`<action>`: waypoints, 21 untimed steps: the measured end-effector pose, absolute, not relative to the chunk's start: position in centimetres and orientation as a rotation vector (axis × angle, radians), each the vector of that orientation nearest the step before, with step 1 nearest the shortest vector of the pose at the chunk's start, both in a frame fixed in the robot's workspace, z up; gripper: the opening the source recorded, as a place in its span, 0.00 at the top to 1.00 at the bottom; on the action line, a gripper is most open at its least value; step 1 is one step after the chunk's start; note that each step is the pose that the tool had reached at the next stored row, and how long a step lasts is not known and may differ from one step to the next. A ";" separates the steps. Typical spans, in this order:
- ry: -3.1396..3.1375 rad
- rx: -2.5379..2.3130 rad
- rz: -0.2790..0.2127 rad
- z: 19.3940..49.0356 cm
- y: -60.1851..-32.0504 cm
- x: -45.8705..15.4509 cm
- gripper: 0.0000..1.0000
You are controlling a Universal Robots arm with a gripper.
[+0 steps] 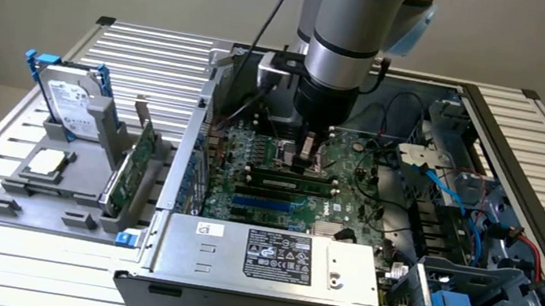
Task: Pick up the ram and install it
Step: 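Press down the ram until it locks into place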
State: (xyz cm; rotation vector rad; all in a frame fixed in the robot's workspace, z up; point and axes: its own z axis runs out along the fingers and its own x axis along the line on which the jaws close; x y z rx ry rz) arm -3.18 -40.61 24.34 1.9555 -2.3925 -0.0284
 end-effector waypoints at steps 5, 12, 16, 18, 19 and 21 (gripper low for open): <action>-2.457 1.875 -0.031 24.3 -40.6 -3.2 0.89; -2.535 1.764 -0.027 24.3 -40.6 -3.2 0.89; -2.572 1.702 -0.017 24.3 -40.6 -3.2 0.89; -2.587 1.673 -0.008 24.3 -40.6 -3.2 0.89; -2.594 1.659 -0.003 24.3 -40.6 -3.2 0.89; -2.610 1.629 0.006 24.3 -40.6 -3.2 0.89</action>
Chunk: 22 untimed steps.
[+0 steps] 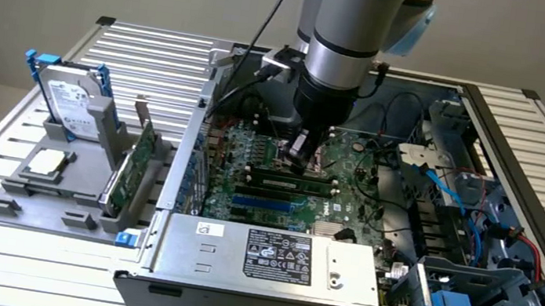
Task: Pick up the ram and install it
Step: 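Press down the ram until it locks into place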
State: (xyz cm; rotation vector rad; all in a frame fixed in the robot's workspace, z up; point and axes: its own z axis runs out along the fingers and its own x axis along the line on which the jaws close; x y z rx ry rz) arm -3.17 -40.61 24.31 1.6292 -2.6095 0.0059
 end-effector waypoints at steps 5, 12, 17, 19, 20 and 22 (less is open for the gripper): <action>-2.652 1.552 0.028 24.2 -40.6 -3.2 0.89; -2.721 1.427 0.034 24.0 -40.6 -3.2 0.89; -2.770 1.332 0.032 24.0 -40.6 -3.2 0.89; -2.790 1.291 0.031 24.0 -40.6 -3.2 0.89; -2.799 1.271 0.031 24.0 -40.6 -3.2 0.89; -2.818 1.230 0.030 23.9 -40.6 -3.2 0.89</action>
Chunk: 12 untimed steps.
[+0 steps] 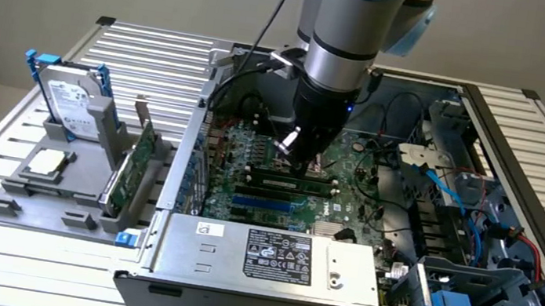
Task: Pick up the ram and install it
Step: 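Press down the ram until it locks into place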
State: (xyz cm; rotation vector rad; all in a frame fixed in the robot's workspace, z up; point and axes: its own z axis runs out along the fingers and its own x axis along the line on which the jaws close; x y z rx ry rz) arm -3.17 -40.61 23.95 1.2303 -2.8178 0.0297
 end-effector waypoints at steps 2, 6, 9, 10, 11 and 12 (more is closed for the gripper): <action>-2.835 1.190 0.028 23.9 -40.6 -3.2 0.89; -2.870 1.103 0.025 23.9 -40.6 -3.2 0.89; -2.894 1.036 0.023 23.9 -40.6 -3.2 0.89; -2.902 1.014 0.022 23.9 -40.6 -3.2 0.89; -2.910 0.992 0.021 23.9 -40.6 -3.2 0.89; -2.917 0.969 0.021 23.9 -40.6 -3.2 0.89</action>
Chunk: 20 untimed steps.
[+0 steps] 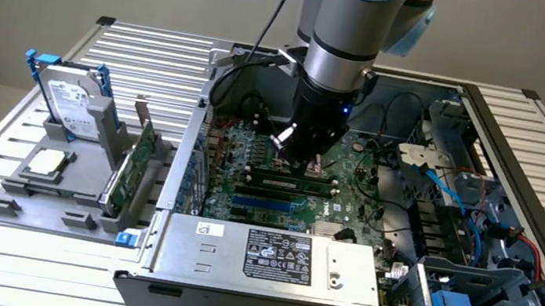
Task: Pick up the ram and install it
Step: 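Press down the ram until it locks into place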
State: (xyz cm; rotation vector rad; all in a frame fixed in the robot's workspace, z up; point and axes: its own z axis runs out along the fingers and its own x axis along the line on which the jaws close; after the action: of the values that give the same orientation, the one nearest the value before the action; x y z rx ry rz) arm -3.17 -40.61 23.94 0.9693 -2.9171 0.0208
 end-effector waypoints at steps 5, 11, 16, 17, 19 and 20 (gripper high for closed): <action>-2.951 0.859 0.017 23.9 -40.6 -3.2 0.89; -2.985 0.728 0.012 23.9 -40.6 -3.2 0.89; -3.010 0.620 0.009 23.9 -40.6 -3.2 0.89; -3.014 0.599 0.008 23.9 -40.6 -3.2 0.89; -3.022 0.558 0.007 23.9 -40.6 -3.2 0.89; -3.025 0.537 0.006 23.9 -40.6 -3.2 0.89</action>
State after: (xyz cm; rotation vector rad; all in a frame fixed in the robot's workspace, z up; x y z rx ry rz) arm -3.17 -40.61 23.94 0.5371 -3.0254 0.0060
